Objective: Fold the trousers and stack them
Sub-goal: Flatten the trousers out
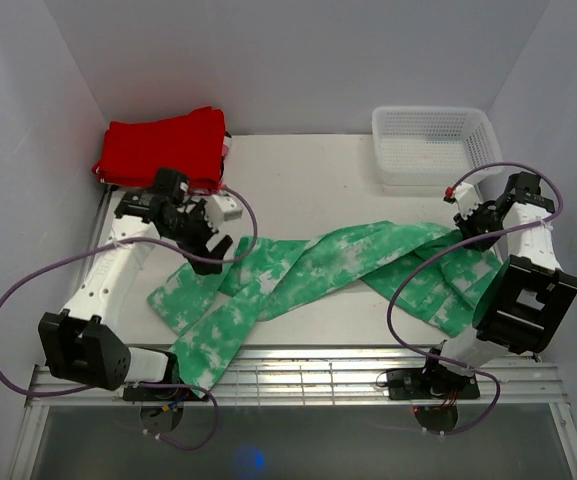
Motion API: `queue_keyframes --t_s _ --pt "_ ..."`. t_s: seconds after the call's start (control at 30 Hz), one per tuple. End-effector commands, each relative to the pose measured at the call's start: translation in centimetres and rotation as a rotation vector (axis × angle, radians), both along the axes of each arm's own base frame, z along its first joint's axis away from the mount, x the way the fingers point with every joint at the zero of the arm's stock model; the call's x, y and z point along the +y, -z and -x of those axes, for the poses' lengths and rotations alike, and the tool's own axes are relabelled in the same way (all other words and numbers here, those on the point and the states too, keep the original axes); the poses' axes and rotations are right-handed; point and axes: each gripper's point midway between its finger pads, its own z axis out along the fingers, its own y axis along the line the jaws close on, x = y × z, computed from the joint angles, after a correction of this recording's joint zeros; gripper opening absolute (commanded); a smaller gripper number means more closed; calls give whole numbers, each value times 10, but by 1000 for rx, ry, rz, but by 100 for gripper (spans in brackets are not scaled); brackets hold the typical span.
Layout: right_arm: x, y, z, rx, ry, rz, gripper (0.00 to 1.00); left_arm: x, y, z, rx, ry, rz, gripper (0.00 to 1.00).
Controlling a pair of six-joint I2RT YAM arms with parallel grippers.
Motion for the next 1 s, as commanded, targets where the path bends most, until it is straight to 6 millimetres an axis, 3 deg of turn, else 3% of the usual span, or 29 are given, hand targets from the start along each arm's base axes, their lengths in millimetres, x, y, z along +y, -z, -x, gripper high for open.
queue_keyframes --t_s 0.0,0.13,0.2,0.4,0.57,0.67,0.77,0.8,0.87,0.9,0.97 --pt "-43 3 -6 11 140 114 8 -15 33 83 111 206 -133 98" --pt "-63 10 0 39 213 159 8 -28 51 113 159 314 -217 98" --pt "-71 12 3 47 235 182 8 -35 59 115 159 328 -256 98" --pt "-65 9 9 42 241 151 8 -39 101 117 185 283 -411 98" --pt "-60 3 11 31 234 133 8 -33 131 145 212 351 -495 98" --pt "-60 0 10 27 237 125 8 -26 155 149 200 354 -569 97" --pt "-59 -1 9 32 245 116 8 -25 173 143 181 330 -602 86" --pt "-58 -2 9 30 245 115 8 -23 179 143 185 328 -616 74" --pt "-58 -4 10 27 242 118 8 -30 180 138 168 327 -596 59" --pt "-58 -5 11 23 241 118 8 -37 175 133 144 319 -574 40" --pt "-56 -8 10 13 228 114 8 -45 167 130 130 316 -540 24"
